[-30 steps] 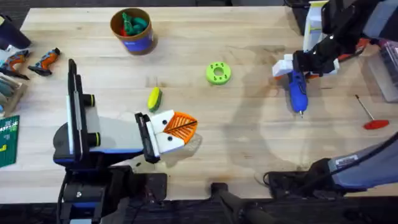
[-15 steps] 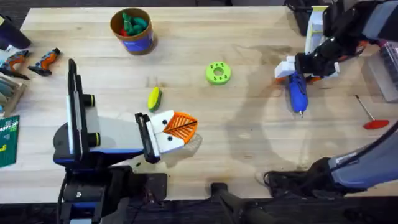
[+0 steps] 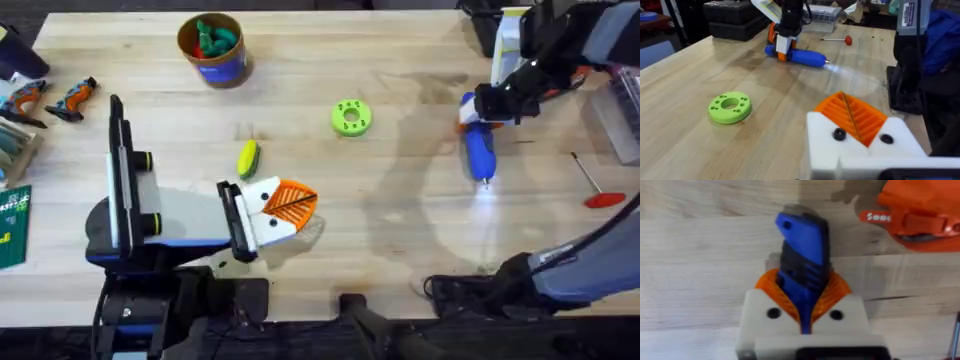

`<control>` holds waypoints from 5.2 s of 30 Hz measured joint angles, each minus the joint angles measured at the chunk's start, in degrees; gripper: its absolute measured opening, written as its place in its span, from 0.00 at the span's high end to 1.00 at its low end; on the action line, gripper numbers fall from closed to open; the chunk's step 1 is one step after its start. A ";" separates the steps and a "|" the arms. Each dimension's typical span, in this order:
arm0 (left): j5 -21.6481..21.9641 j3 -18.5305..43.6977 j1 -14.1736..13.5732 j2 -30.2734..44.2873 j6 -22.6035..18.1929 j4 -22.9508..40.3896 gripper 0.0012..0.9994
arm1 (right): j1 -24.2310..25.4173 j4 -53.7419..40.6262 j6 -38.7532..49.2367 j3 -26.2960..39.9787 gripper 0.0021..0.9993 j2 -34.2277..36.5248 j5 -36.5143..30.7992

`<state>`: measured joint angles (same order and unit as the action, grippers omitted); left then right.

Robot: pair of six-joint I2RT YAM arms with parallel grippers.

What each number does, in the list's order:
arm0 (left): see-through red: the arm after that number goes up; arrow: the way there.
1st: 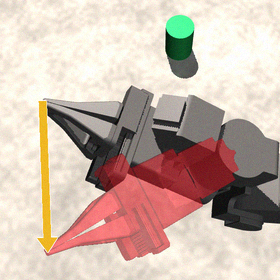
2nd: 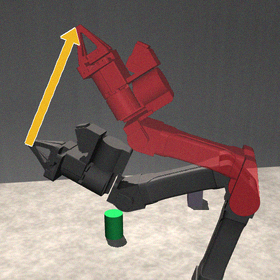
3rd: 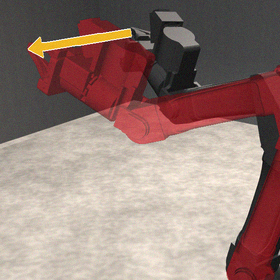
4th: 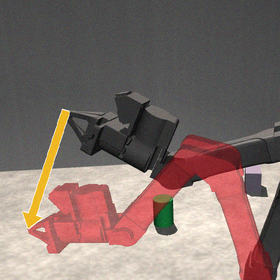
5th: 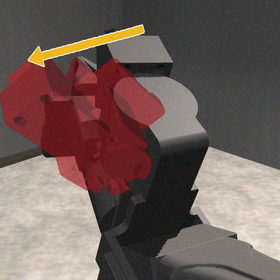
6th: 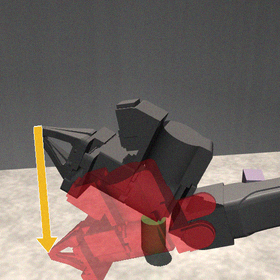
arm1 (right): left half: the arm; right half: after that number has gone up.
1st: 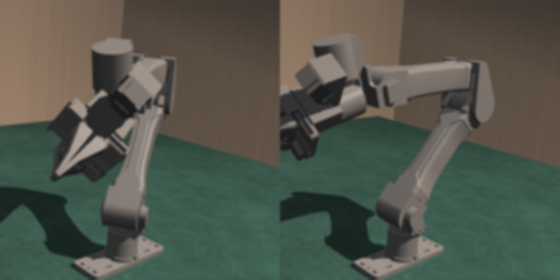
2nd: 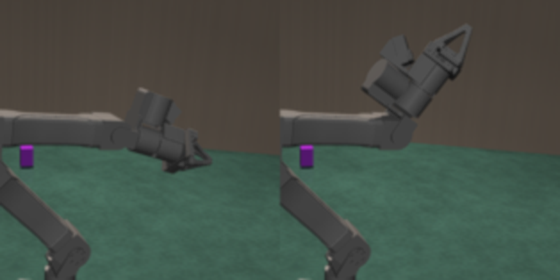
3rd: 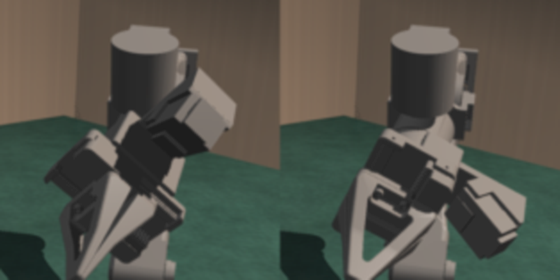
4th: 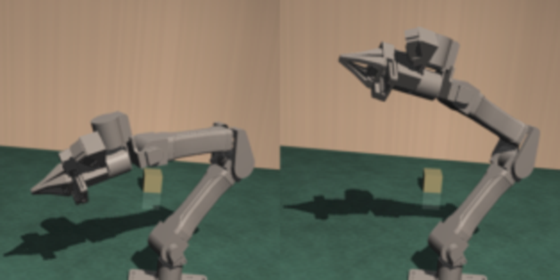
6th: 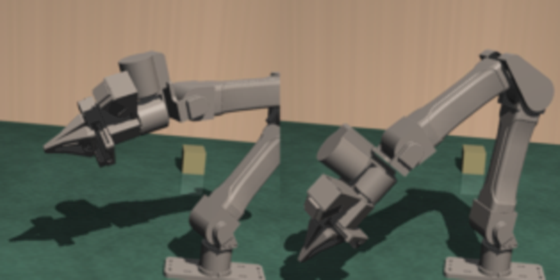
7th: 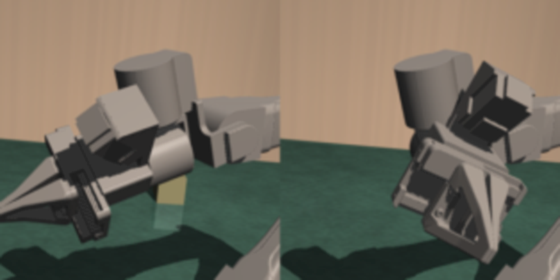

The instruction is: Pick up the gripper from the table and insert it into the empty holder that is missing its gripper. Then pick up a screw, insert it into the mounting hole, and use the screwdriver to tighten it. Finally, clean up the table by picking up the vegetable and placing it into the bucket.

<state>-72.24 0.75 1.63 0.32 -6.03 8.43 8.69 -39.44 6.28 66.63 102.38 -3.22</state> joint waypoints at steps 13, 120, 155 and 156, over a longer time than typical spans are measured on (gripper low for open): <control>0.00 0.00 0.00 0.00 -0.01 0.00 1.00 | -0.10 -3.38 -0.08 0.39 0.97 -0.59 0.50; -0.01 0.00 0.00 -0.01 0.00 0.00 1.00 | -49.98 122.14 -31.59 -32.20 0.97 -23.58 48.34; -0.01 0.00 0.00 0.00 -0.01 0.01 1.00 | -51.65 121.93 -29.81 -32.20 0.97 -23.55 48.76; -0.01 0.00 0.00 -0.01 -0.01 0.01 1.00 | -51.65 121.94 -29.81 -32.20 0.97 -23.51 48.76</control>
<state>-72.25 0.75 1.63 0.31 -6.04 8.44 -42.96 82.50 -23.53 34.44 78.87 45.54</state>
